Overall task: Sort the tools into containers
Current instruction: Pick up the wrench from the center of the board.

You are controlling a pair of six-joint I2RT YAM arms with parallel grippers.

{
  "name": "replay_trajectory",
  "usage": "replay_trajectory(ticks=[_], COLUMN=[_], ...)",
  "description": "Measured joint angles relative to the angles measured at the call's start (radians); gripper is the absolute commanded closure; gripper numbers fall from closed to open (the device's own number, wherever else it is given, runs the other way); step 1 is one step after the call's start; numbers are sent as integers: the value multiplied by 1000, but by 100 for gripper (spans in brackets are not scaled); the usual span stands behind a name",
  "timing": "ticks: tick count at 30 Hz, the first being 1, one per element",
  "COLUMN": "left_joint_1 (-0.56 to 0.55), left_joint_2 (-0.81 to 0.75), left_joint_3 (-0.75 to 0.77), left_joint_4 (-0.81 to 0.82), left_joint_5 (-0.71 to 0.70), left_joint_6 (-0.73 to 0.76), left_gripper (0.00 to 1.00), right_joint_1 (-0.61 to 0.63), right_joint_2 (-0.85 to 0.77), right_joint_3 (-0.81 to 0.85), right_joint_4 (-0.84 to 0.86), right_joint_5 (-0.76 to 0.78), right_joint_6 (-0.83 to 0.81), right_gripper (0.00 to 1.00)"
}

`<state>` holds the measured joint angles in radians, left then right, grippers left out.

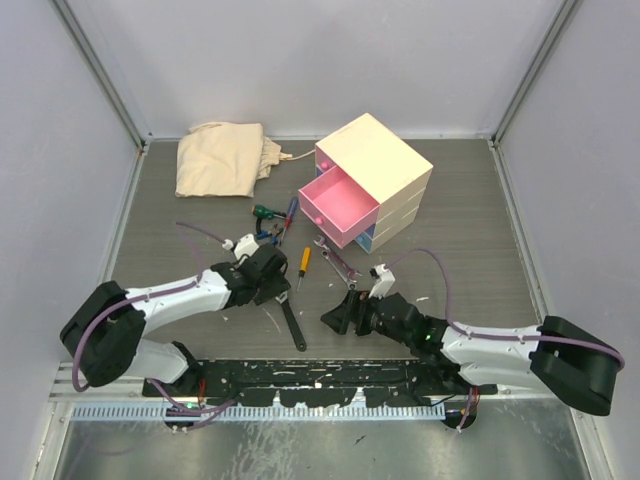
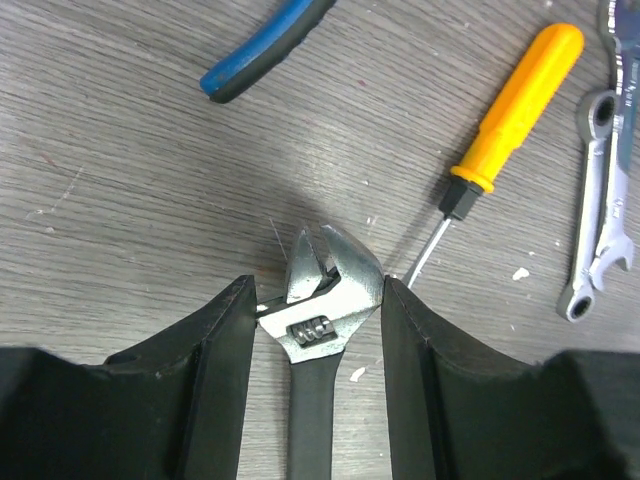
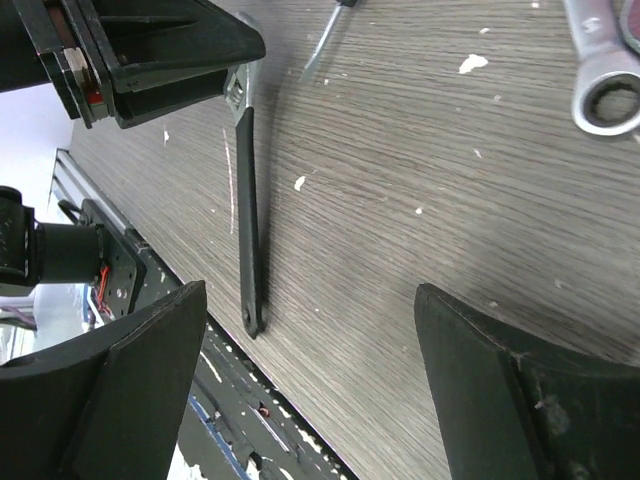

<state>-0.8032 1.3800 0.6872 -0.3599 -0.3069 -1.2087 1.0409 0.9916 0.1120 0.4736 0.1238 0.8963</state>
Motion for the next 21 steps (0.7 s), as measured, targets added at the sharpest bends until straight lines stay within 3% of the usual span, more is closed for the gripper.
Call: replay_trajectory(ticks=[12, 18, 21], left_joint_1=[0, 0, 0], left_joint_2=[-101, -121, -121], left_joint_3=[-51, -51, -52], left_joint_4=[126, 157, 165], left_joint_5=[61, 85, 95], left_joint_6=[19, 16, 15], left_gripper=[100, 100, 100], right_joint_1=[0, 0, 0], right_joint_2=[303, 479, 580], right_joint_3=[100, 156, 183], right_joint_4=[243, 349, 430], right_joint_5=[-87, -123, -149], right_joint_6=[-29, -52, -58], right_gripper=[12, 21, 31])
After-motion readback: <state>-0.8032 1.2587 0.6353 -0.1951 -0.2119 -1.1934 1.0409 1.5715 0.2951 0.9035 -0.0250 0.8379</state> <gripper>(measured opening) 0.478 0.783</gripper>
